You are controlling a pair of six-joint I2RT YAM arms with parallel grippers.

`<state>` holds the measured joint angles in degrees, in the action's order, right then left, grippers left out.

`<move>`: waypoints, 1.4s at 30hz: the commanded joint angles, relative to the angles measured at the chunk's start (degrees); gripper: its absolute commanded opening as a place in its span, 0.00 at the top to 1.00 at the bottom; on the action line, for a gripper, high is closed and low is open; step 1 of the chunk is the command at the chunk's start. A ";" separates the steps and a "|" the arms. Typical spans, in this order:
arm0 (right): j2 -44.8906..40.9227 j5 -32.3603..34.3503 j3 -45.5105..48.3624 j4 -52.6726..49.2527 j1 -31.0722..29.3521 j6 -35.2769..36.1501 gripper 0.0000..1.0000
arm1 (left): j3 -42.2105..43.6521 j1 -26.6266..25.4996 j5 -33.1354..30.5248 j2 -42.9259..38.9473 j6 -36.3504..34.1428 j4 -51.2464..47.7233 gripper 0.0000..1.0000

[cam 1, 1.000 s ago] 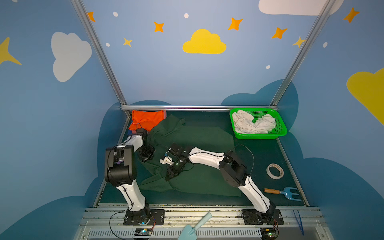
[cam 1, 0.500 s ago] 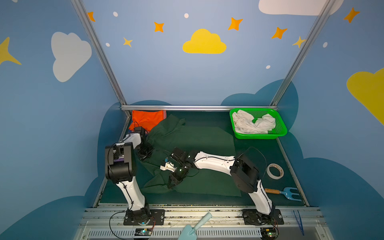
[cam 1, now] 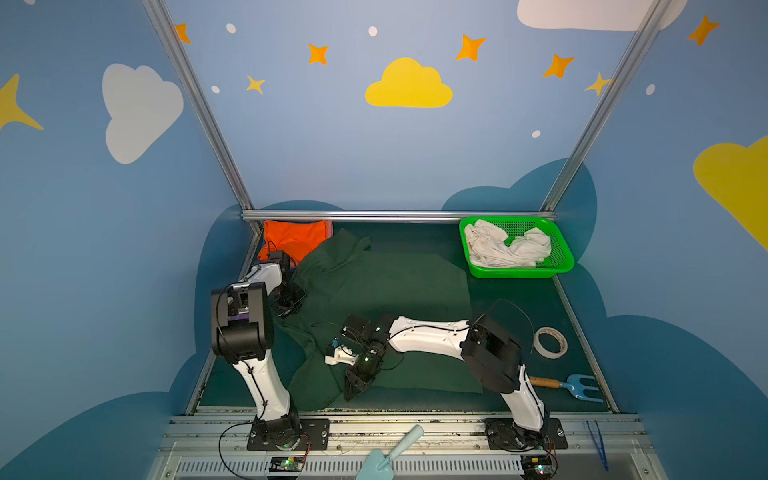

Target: Fold and stack the t-shirts

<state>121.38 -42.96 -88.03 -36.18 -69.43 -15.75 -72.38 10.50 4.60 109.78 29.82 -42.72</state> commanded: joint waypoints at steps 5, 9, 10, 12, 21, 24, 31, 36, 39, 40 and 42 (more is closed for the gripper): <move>-6.04 0.60 0.71 -1.17 0.44 0.43 0.61 | -1.46 0.89 -2.65 -2.23 -0.14 -1.28 0.89; -7.91 2.02 -0.01 -1.03 2.22 1.02 0.57 | -2.68 -0.06 -2.46 -7.25 -0.88 -2.86 0.72; -8.25 2.70 0.01 -1.05 3.23 1.21 0.57 | -2.51 -0.57 -2.32 -8.99 -1.15 -3.16 0.67; -8.60 4.27 0.14 -1.11 5.78 1.41 0.57 | -1.68 -2.33 -2.53 -12.41 -1.52 -3.57 0.57; -9.67 13.84 2.97 0.04 20.86 -0.47 0.58 | 6.10 -16.55 -8.67 -19.84 -2.55 -10.95 0.43; -10.09 15.62 4.53 1.17 24.69 -1.00 0.58 | 8.83 -19.76 -11.57 -20.12 -1.53 -13.45 0.43; -10.88 17.87 10.10 4.05 30.76 -2.31 0.58 | 11.78 -24.37 -15.50 -19.92 1.33 -16.28 0.43; -10.69 19.41 14.02 6.37 34.01 -3.27 0.58 | 12.76 -25.97 -17.57 -19.12 2.77 -17.66 0.46; -9.70 19.41 15.70 7.16 36.11 -3.96 0.58 | 13.72 -25.97 -18.85 -18.14 3.61 -18.10 0.49; -9.53 19.45 16.17 7.54 36.61 -4.13 0.58 | 14.12 -25.97 -19.33 -17.75 3.93 -18.04 0.49; -9.56 19.32 17.15 8.33 37.53 -4.43 0.58 | 14.78 -25.99 -20.59 -16.87 4.53 -17.86 0.52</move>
<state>112.73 -25.45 -72.62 -29.17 -32.97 -19.42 -58.43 -15.46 -12.82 91.48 32.62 -58.61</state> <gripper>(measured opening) 0.417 0.487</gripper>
